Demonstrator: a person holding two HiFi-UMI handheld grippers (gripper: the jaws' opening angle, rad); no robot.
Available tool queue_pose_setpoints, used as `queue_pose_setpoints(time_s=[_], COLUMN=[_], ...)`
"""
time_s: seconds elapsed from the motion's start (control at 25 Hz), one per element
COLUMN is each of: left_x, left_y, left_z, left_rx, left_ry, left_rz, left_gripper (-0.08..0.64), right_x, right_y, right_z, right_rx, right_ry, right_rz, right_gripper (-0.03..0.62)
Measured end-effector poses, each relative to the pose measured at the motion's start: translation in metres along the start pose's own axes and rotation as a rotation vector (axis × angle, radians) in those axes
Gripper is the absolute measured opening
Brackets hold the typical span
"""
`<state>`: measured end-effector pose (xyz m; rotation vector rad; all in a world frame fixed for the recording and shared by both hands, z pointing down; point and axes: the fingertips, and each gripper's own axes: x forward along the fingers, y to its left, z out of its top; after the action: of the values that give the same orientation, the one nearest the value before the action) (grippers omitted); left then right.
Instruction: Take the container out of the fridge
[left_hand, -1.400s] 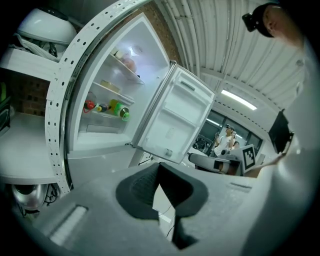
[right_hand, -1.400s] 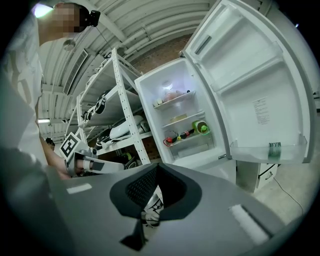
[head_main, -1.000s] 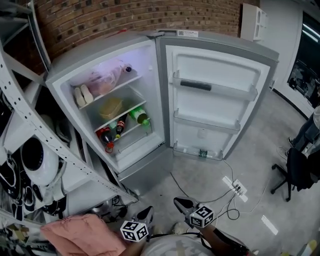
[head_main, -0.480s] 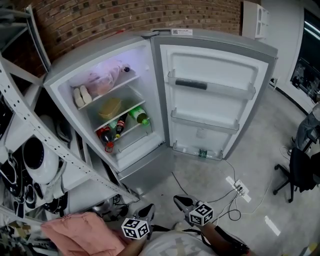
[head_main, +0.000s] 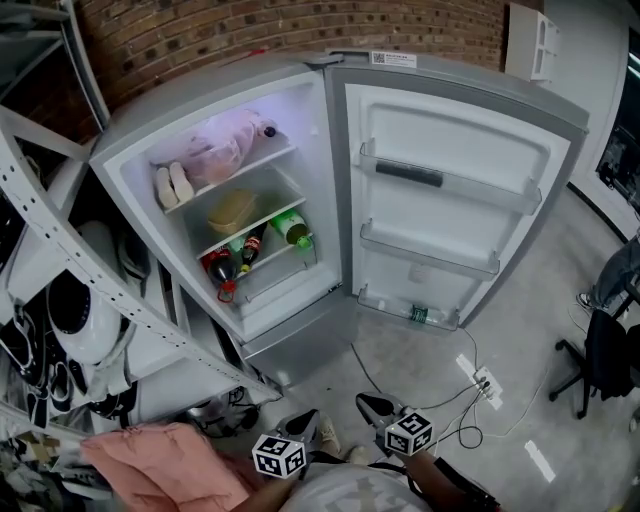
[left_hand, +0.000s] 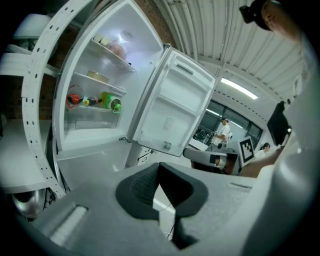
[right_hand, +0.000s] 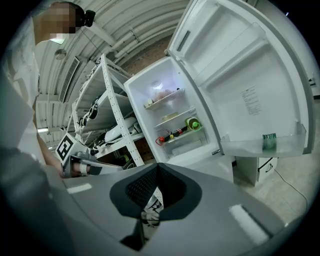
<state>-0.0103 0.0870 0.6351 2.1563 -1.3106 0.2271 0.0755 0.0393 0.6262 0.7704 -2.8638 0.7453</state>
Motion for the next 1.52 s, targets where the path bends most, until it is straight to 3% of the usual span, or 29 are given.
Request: queue_pose_setpoints(time_s=[0.4, 0.76, 1.52], left_x=[0.058, 0.081, 0.074], left_y=[0.025, 0.074, 0.171], left_z=[0.053, 0.104, 0.169], left_rx=[0.036, 0.056, 0.053], left_ry=[-0.007, -0.024, -0.107], left_rz=[-0.093, -0.113, -0.002], left_gripper=[0.0, 0.0, 0.0], right_x=[0.03, 0.099, 0.23], right_y=[-0.049, -0.063, -0.049], right_z=[0.037, 0.077, 0.127], right_rx=[-0.02, -0.062, -0.191], right_ry=[-0.009, -0.005, 0.031], right_rz=[-0.077, -0.062, 0.078], right_gripper=[0.007, 0.006, 0.008])
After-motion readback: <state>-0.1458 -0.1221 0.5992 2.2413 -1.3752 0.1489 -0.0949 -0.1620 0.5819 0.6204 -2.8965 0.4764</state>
